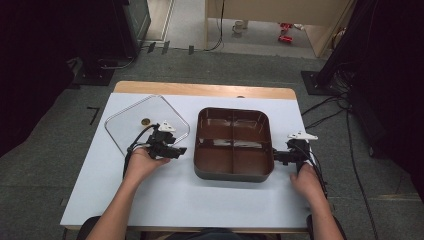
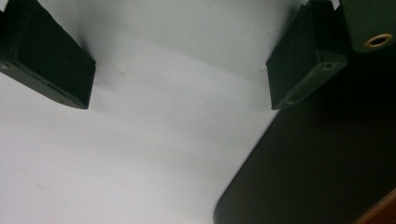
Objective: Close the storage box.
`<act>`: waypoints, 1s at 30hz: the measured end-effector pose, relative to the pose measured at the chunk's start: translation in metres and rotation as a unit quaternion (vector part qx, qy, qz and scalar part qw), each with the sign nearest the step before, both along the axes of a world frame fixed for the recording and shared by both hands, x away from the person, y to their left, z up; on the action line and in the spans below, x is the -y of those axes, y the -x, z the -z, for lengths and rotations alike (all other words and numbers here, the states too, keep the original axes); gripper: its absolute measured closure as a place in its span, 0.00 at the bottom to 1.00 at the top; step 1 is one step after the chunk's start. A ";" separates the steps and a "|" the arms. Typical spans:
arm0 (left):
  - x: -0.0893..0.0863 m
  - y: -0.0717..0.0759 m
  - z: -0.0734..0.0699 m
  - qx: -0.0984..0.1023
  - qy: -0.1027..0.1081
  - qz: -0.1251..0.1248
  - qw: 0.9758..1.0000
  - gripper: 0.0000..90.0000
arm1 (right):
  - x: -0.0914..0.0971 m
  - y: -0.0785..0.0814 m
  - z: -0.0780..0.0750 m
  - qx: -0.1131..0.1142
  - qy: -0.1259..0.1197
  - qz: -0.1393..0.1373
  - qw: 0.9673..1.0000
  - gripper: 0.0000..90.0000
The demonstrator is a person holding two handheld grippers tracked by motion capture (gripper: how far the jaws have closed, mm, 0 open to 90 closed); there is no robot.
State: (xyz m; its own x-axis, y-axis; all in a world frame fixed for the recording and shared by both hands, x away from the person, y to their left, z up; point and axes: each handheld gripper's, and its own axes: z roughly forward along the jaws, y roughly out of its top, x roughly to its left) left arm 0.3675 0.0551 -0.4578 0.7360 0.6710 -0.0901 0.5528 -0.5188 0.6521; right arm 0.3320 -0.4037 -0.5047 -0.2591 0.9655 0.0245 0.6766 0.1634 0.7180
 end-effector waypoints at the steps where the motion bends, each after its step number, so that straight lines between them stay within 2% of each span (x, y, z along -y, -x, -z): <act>1: -0.001 -0.001 -0.001 0.001 0.004 -0.003 1.000 0.43 | 0.000 0.000 0.000 0.000 0.000 0.000 1.000 0.08; 7: -0.010 -0.009 -0.003 0.001 0.009 -0.015 1.000 0.45 | 0.000 0.000 0.000 0.000 0.000 0.000 1.000 0.08; 9: -0.011 -0.011 -0.005 0.006 0.002 -0.016 1.000 0.45 | 0.000 0.000 0.000 0.000 0.000 0.000 1.000 0.08; 21: -0.027 -0.027 -0.009 0.009 0.016 -0.037 0.999 0.47 | 0.000 0.000 0.000 0.001 0.001 0.000 1.000 0.08; 25: -0.036 -0.033 -0.010 0.010 0.015 -0.052 0.998 0.47 | 0.000 0.000 0.000 0.001 0.001 0.000 1.000 0.08; 28: -0.047 -0.039 -0.010 0.021 0.016 -0.070 0.997 0.48 | 0.000 0.000 0.000 0.001 0.000 0.001 1.000 0.08; 30: -0.049 -0.041 -0.010 0.022 0.012 -0.072 0.997 0.48 | 0.000 0.000 0.000 0.001 0.001 0.000 1.000 0.08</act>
State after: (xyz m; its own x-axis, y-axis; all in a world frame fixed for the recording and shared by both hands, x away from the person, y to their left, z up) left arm 0.4086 0.1041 -0.4474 0.6351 0.7685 -0.0774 0.5919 -0.4200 0.6879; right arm 0.3319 -0.4035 -0.5047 -0.2588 0.9656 0.0228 0.6751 0.1640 0.7193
